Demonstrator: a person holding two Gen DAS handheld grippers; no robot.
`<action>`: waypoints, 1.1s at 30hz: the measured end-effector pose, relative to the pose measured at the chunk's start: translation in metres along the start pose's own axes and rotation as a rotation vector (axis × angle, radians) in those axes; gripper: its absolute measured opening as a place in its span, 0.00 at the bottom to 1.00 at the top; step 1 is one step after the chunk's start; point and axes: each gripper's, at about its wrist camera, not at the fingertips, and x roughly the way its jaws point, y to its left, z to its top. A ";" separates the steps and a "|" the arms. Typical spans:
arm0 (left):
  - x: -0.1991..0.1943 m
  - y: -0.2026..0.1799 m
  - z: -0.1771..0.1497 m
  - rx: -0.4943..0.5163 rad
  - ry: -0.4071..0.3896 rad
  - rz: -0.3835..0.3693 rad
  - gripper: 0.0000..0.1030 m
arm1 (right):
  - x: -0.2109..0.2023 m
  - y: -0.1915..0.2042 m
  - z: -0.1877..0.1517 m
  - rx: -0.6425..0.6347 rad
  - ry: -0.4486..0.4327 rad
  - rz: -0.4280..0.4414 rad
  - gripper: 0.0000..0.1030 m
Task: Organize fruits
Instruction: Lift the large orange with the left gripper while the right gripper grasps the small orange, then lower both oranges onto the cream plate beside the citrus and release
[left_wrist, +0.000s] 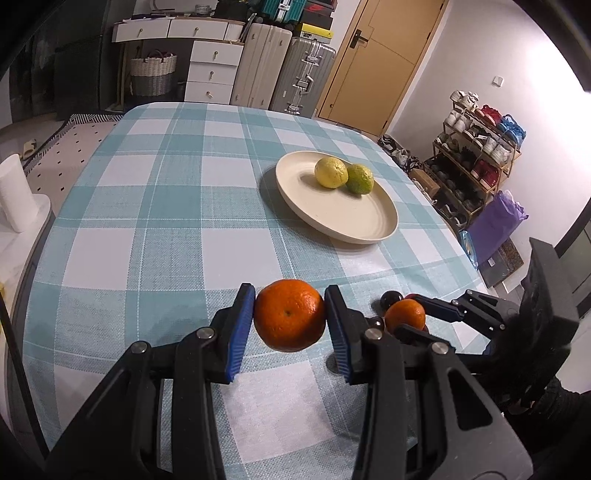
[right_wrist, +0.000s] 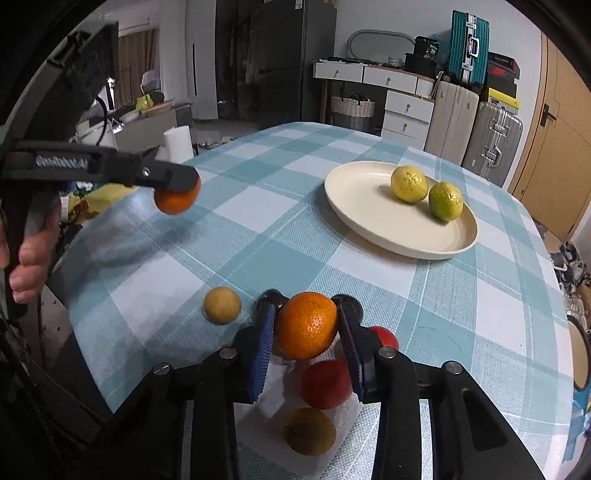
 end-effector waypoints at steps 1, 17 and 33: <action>0.001 -0.001 0.001 0.000 0.000 0.000 0.35 | -0.002 -0.002 0.001 0.011 -0.006 0.014 0.35; 0.052 -0.025 0.052 -0.020 0.031 -0.061 0.35 | -0.030 -0.070 0.031 0.266 -0.189 0.159 0.35; 0.141 -0.024 0.142 -0.046 0.039 -0.048 0.35 | 0.030 -0.129 0.100 0.365 -0.156 0.214 0.35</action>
